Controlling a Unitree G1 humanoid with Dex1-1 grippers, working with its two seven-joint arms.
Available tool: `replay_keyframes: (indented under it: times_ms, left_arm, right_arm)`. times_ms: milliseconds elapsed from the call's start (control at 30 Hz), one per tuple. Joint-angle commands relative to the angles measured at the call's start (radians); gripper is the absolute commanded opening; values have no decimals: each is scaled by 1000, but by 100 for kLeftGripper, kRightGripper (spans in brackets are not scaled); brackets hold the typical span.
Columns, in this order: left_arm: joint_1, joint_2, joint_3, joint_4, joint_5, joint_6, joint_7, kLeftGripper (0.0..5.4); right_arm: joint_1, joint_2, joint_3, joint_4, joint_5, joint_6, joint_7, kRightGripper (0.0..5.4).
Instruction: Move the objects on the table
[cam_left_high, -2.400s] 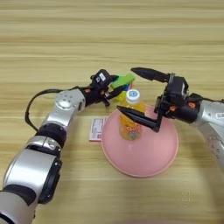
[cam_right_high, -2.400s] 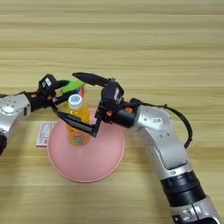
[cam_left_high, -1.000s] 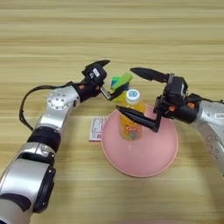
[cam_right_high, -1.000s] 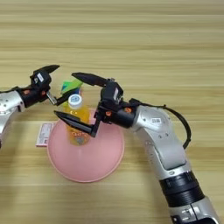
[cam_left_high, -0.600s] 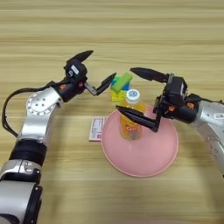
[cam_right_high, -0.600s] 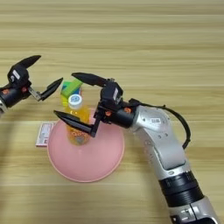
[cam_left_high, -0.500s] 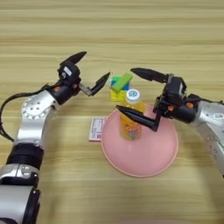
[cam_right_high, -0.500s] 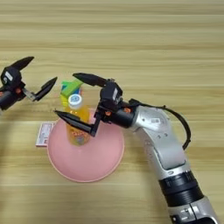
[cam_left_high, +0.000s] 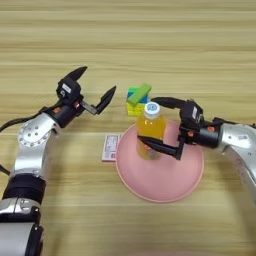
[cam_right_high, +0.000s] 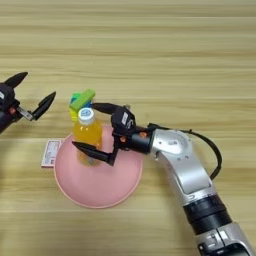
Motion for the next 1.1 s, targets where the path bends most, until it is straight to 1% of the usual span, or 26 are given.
replay_keyframes:
  times_ms: [33,133,367,500,600,667,767,1000,1100]
  left_arm:
    - [-5,9,5,6,-1,6,4,537]
    - [-4,9,5,7,-1,4,6,537]
    - [-1,8,5,6,-1,2,9,540]
    - [-1,6,5,8,-2,1,10,540]
    - [0,5,4,8,0,2,12,540]
    - [0,5,4,9,1,2,13,540]
    - [2,3,5,8,-7,4,7,540]
    - [2,8,8,14,-4,-1,9,540]
    - [0,7,8,15,-5,-1,8,540]
  right_arm:
    - [-5,-13,11,25,-26,-22,15,540]
    - [-14,-7,9,47,-39,-29,3,540]
    - [-18,-4,7,59,-44,-37,1,464]
    - [-18,-2,7,61,-43,-38,0,411]
    - [-18,2,8,65,-44,-40,-1,384]
    - [-19,4,8,66,-43,-40,-1,355]
    - [-18,10,13,67,-44,-39,-1,341]
    - [-16,18,16,66,-42,-38,-2,339]
    - [-18,25,3,48,-24,-28,-9,339]
